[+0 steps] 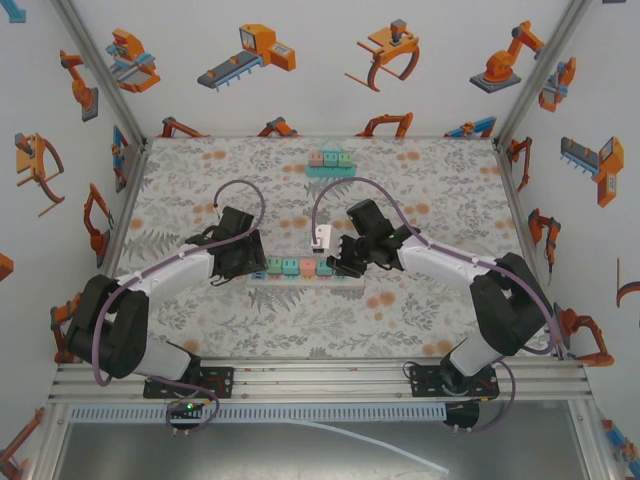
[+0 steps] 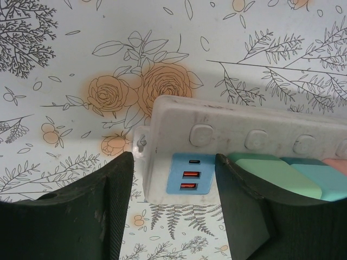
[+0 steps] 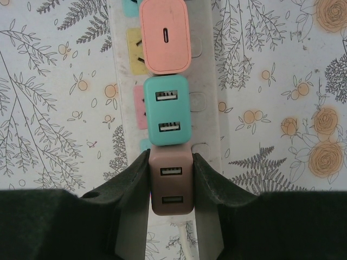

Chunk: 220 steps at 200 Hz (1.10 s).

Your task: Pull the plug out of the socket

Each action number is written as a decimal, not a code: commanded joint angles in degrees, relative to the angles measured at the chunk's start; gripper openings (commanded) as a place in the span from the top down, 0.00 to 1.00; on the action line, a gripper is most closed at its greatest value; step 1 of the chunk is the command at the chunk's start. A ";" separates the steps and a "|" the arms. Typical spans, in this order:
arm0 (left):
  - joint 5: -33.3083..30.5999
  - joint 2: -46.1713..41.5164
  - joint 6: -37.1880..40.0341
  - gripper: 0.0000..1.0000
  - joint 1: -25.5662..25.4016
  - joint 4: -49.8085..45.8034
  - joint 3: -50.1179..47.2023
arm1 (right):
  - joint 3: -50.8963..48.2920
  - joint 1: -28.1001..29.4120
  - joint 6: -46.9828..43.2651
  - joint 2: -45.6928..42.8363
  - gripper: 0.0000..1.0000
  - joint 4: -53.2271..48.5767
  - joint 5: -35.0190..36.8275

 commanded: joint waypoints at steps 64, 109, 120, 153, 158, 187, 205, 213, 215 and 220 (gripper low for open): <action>0.74 0.33 0.99 0.42 -1.37 -8.67 -0.58 | 2.53 0.41 5.29 -7.71 0.93 4.14 1.64; 0.45 -3.95 2.49 0.41 -1.28 -12.33 4.93 | 2.27 0.46 14.20 -12.83 0.92 4.35 4.48; 0.78 -5.27 3.20 0.40 -1.25 -13.06 6.48 | 2.89 0.49 18.59 -14.44 0.92 3.81 5.89; 2.85 -10.19 5.26 0.40 -1.27 -13.56 9.91 | 5.27 0.46 35.52 -18.83 0.93 0.78 11.48; 3.53 -10.96 5.49 0.40 -1.22 -13.22 10.14 | 5.52 0.47 38.06 -19.55 0.93 0.21 12.28; 10.30 -16.46 7.78 0.38 -1.15 -9.85 10.67 | 5.32 0.47 52.10 -23.14 0.93 -0.83 16.69; 16.55 -19.24 9.42 0.38 -1.20 -6.87 10.48 | 3.91 0.47 59.75 -25.47 0.93 -0.88 19.32; 20.05 -20.22 10.23 0.37 -1.20 -5.44 10.42 | 2.73 0.48 62.33 -26.61 0.93 -0.81 20.28; 20.97 -20.48 10.39 0.37 -1.20 -5.12 10.44 | 2.45 0.44 63.06 -26.89 0.93 -0.81 20.58; 23.48 -21.01 10.89 0.37 -1.20 -4.27 10.36 | 1.50 0.48 64.69 -27.75 0.93 -0.84 21.27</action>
